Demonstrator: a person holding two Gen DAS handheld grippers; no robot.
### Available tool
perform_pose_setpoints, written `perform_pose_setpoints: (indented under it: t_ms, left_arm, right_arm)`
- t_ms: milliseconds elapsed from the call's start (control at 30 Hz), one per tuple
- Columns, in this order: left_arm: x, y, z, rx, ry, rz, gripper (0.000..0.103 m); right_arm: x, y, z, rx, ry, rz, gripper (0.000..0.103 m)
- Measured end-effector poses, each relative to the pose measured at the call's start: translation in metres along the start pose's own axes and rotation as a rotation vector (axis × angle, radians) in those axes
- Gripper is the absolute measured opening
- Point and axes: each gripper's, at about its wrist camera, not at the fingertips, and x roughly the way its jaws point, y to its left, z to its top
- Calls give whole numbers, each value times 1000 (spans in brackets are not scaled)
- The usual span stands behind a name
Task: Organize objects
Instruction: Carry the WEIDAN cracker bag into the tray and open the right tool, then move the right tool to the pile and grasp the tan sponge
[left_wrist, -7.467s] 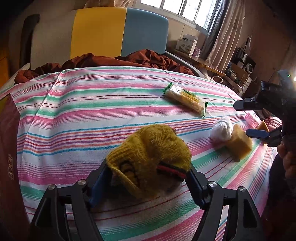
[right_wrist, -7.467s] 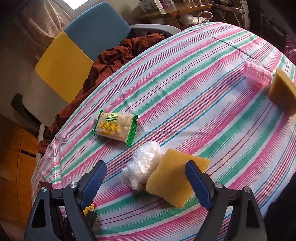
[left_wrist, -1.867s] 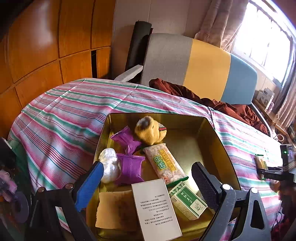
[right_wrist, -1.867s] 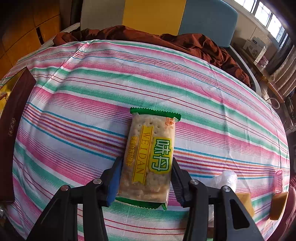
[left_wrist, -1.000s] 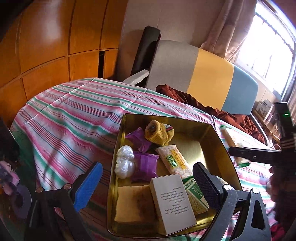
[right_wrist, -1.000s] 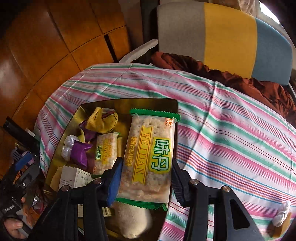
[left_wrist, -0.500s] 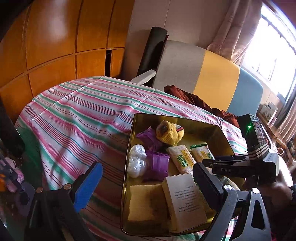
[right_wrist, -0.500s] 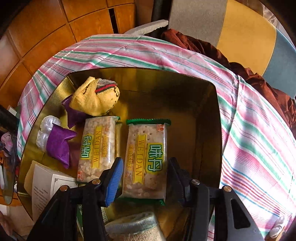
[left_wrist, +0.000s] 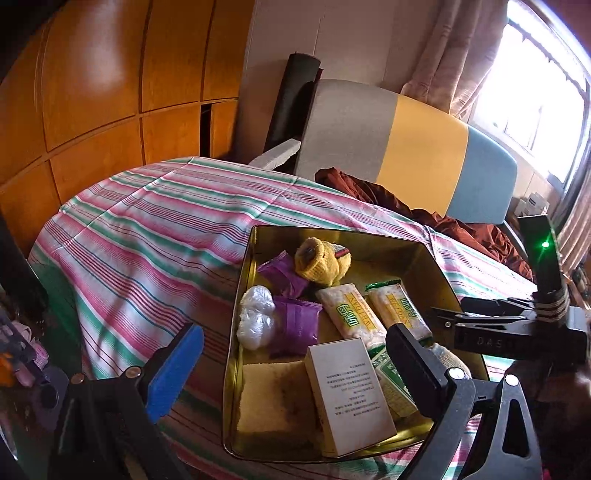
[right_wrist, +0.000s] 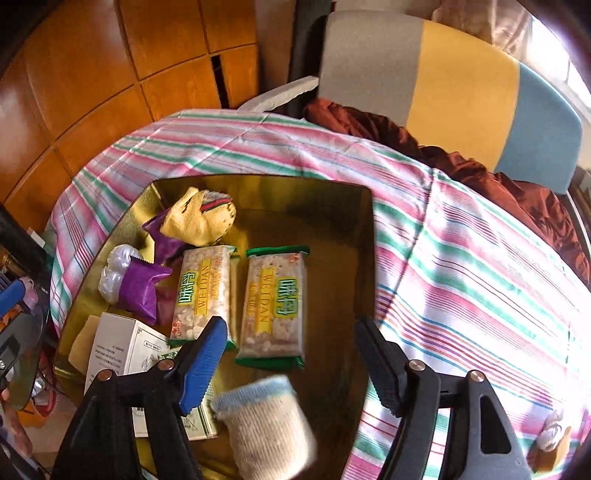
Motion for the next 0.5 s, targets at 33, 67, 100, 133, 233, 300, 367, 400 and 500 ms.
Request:
perform_pose_setpoints:
  t_ms: [33,67,100,133,233,300,367,400,500]
  left_arm:
    - [-1,-2,0,6,-1,-2,100]
    - [-2,-5,0,13,-3,-4,100]
    - [-3,-7,0,19,-4,-7,100]
    - [-3,-10,1,26,-5,-9,100]
    - [-5,-18,0,46,-5,-19,100]
    - [-5,-25,0,62,-2,-27,100]
    - [-6,-33,0,78,-1,-38,100]
    - [-6,-36,0,85,0,-43,100]
    - [-7,-50,1,114,0,-60,100]
  right_arm:
    - [-6,-5,-2,14,-9,-4,74]
    - [-11,-11,-5,28,-17,-11,75]
    - [-16,-18,-8,43,-23,-18,76]
    - [-21,-24,-11,56,-26,-22,77]
    - [-32,-47,-20,88,-29,-48,77]
    - [-39,-64,-28,112,-31,-78,77]
    - [-47,-84,-36,147,-36,-108,77]
    - [-50,-93,-40,164,-39,-121,77]
    - [-62,-125,-54,219,-43,-168,78]
